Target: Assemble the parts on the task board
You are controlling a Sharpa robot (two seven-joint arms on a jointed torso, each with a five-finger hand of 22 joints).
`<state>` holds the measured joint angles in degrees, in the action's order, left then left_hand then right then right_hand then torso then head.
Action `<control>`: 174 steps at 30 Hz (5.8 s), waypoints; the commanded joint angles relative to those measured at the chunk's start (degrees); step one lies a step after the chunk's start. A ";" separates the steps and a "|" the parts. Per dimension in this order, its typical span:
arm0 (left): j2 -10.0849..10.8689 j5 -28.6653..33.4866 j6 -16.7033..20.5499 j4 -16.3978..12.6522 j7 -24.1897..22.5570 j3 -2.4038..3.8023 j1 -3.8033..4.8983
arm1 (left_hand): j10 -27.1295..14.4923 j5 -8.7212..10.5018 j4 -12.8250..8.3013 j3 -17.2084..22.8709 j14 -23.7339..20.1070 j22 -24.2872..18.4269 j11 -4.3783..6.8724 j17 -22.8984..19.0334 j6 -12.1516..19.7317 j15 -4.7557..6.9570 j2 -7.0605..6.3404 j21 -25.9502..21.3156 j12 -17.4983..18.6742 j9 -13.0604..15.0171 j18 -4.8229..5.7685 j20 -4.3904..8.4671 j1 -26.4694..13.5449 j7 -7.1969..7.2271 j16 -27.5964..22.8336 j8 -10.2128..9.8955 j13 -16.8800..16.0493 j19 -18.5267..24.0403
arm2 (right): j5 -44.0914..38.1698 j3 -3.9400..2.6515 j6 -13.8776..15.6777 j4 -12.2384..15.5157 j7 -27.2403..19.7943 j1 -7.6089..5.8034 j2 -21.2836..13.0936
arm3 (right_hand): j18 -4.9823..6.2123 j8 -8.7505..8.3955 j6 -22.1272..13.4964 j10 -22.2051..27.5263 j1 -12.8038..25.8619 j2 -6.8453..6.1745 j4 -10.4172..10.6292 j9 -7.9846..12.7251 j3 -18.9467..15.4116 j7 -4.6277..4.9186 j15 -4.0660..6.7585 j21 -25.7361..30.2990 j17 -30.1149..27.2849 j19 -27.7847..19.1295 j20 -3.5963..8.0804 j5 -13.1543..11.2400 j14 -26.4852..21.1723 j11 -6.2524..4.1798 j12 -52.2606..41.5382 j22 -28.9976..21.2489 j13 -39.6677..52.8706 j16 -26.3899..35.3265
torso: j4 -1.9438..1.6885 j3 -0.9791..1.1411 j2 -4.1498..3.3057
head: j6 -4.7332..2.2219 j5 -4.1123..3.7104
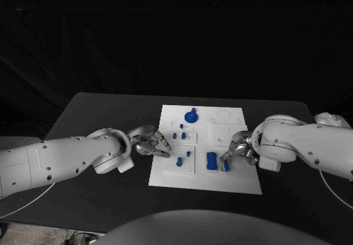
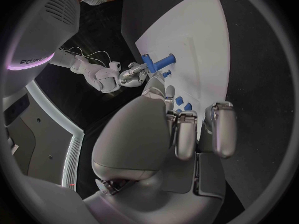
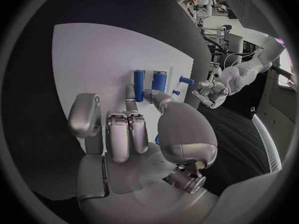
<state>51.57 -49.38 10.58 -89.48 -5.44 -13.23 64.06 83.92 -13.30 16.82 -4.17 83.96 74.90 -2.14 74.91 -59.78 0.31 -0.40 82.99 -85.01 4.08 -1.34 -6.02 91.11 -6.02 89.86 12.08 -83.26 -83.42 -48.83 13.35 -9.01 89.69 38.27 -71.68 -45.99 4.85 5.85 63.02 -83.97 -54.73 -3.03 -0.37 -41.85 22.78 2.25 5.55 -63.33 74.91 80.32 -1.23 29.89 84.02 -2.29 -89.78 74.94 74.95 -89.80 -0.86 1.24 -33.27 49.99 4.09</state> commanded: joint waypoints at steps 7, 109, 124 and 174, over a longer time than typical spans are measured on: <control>-0.28 0.23 -1.39 0.08 0.28 0.03 -0.02 | 1.04 -0.26 -0.04 -0.46 6.04 12.29 0.42 15.09 0.24 0.50 0.75 0.00 0.25 -0.07 -0.79 0.37 0.04 0.03 0.14 0.27 0.25 0.07 | 0.24 0.02 -0.37 0.05 -0.28 0.06 -0.04 | 0.50 -0.27 -0.40 -6.03 2.64 0.12 1.62 0.13 -2.52 0.25 -0.51 0.47 15.09 -0.11 -0.19 -11.04 5.98 0.44 -0.22 7.89 15.05 -0.20 | -0.01 0.02 0.00 | 0.01 0.02; 1.12 0.55 1.51 -1.32 -3.30 0.03 -0.04 | 1.17 -1.60 -0.11 -0.58 6.04 12.34 0.76 15.09 -0.46 0.76 1.00 0.14 0.13 0.07 -0.76 0.56 0.99 0.41 0.14 1.25 0.12 -0.09 | -27.24 0.17 28.29 10.52 -28.47 11.53 -12.57 | 0.60 34.53 -16.79 -6.03 -21.05 0.00 4.79 -20.60 -14.93 -0.67 -0.62 -0.72 15.09 -3.11 -0.46 -24.42 5.98 0.02 -0.22 7.86 15.05 -0.20 | -0.02 0.01 0.00 | 0.01 0.97; 2.50 1.13 4.53 -2.39 -6.90 0.05 0.00 | 1.12 -1.69 -0.03 -0.64 6.04 12.36 0.73 15.09 -0.39 0.76 1.10 0.18 0.18 0.05 -0.75 0.58 0.85 0.37 0.14 1.29 0.18 -0.13 | -22.80 0.13 35.81 13.17 -33.63 10.85 -15.09 | 0.38 35.35 -16.83 -6.03 -18.87 -0.50 7.65 -20.56 -16.44 -0.67 -0.64 -1.81 15.09 -2.38 -0.49 -25.30 5.98 0.08 -0.22 8.16 15.05 -0.20 | -0.01 0.02 0.11 | 0.01 1.45; -4.74 45.51 29.53 -1.72 -25.54 10.64 -1.81 | -83.92 13.30 -16.82 4.17 -83.96 -74.90 2.14 -74.91 59.78 -0.31 0.40 -82.99 85.01 -4.08 1.34 6.02 -91.11 6.02 -89.86 -12.08 83.26 83.42 | 42.94 -8.94 44.25 5.19 -67.16 7.48 -5.18 | -4.85 -5.85 -63.02 83.97 54.73 3.03 0.37 41.85 -22.78 -2.25 -5.55 63.33 -74.91 -80.32 1.23 -29.89 -84.02 2.29 89.78 -74.94 -74.95 89.80 | 0.40 -0.78 1.50 | -9.45 -1.89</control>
<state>47.21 -10.61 33.00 -91.58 -33.14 -2.76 62.60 0.01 -0.15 0.20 -0.05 0.03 0.05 0.30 0.05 -0.29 -0.29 0.06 0.20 -0.18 0.05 -0.38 -0.18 0.48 0.03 0.20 0.18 -0.05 -0.01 -11.33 4.52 27.25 95.65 -27.33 -64.69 -51.79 0.34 0.20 0.20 -0.31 -0.37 0.04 0.23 -0.05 0.01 -0.01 -0.28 -0.21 0.06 -0.01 -0.29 0.19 0.00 0.00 -0.20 0.06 0.06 -0.16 -0.73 0.71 -32.10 42.89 3.02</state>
